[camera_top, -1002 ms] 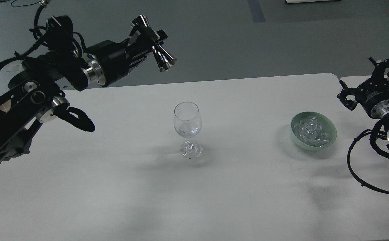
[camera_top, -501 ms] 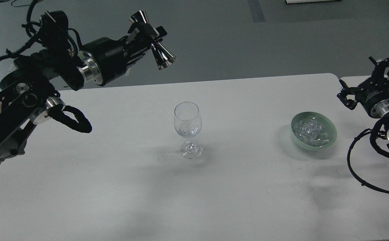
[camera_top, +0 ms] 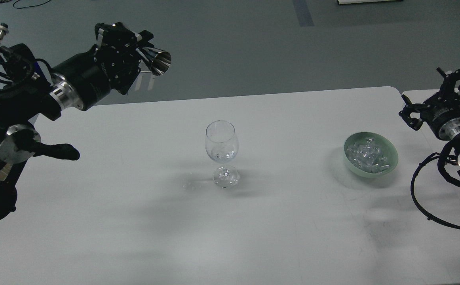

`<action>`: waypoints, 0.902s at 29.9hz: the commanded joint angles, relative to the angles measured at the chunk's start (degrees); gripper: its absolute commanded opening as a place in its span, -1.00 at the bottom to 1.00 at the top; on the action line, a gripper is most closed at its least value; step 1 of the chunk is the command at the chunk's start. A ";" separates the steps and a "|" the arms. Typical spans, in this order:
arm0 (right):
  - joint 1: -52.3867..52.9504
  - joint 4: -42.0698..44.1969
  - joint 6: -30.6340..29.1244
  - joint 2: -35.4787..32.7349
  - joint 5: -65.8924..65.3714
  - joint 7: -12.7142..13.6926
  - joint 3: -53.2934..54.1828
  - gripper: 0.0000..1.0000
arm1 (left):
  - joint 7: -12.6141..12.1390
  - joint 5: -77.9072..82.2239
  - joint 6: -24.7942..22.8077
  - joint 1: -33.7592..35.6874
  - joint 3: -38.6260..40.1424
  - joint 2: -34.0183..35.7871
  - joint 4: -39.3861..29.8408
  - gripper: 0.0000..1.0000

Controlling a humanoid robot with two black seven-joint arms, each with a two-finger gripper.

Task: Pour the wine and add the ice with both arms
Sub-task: 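Lower the jigger with the left gripper back to its spot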

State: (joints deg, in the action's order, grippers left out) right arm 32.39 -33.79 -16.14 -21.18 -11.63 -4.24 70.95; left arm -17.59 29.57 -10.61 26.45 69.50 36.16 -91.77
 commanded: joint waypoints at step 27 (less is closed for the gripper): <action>-0.57 -0.31 0.41 0.18 -0.23 -0.06 -0.37 1.00 | 1.86 -26.92 0.33 -15.03 18.38 -16.12 30.06 -1.00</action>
State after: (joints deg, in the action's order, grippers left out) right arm 31.78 -34.08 -15.75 -20.66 -11.76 -4.31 70.78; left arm -15.67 6.04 -10.44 11.33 86.74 21.24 -65.19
